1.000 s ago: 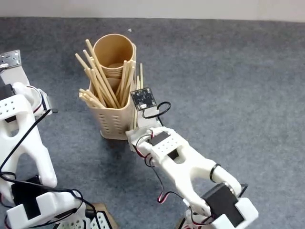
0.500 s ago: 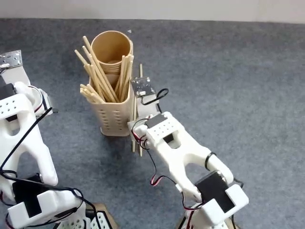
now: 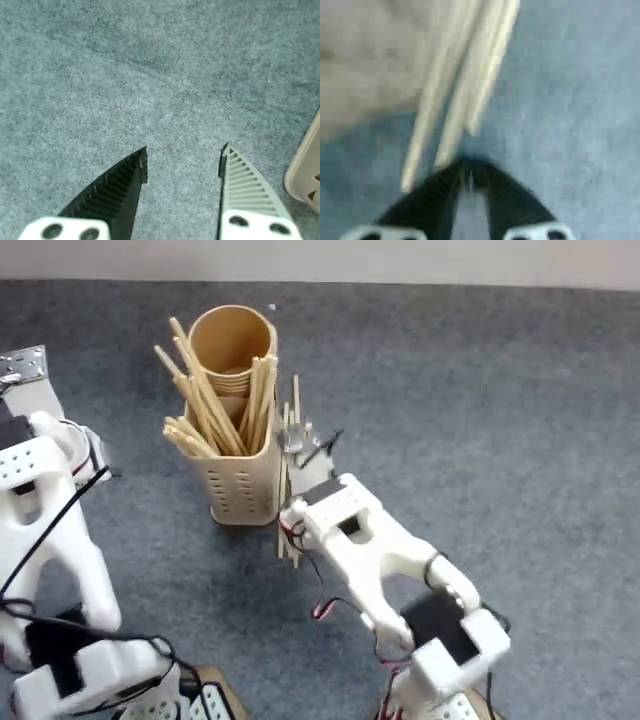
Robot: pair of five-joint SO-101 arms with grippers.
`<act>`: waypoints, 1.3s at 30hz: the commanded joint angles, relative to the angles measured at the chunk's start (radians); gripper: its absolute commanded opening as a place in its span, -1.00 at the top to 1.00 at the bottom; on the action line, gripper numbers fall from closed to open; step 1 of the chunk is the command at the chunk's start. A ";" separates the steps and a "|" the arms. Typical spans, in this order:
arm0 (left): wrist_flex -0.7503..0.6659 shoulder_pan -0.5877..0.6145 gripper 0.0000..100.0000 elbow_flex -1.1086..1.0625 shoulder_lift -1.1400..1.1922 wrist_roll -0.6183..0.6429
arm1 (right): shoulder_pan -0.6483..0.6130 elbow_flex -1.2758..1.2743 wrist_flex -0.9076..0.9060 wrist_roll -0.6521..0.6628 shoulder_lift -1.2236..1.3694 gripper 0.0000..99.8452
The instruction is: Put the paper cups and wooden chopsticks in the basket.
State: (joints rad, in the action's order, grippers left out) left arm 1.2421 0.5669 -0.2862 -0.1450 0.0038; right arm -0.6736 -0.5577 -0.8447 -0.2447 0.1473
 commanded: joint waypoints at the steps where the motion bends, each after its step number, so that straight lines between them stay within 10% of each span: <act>1: -0.005 0.004 0.49 0.007 -0.019 -0.011 | 0.005 -0.002 -0.022 -0.028 0.013 0.93; 19: -0.008 0.004 0.49 0.007 -0.019 -0.011 | -0.025 -0.331 0.441 0.032 -0.323 0.64; 39: -0.008 0.004 0.49 0.007 -0.019 -0.011 | -0.091 -0.357 0.456 0.052 -0.437 0.64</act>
State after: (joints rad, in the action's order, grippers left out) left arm 1.2421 0.5669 -0.2862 -0.1450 0.0038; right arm -0.7549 -0.9229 -0.4028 -0.2002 -0.2440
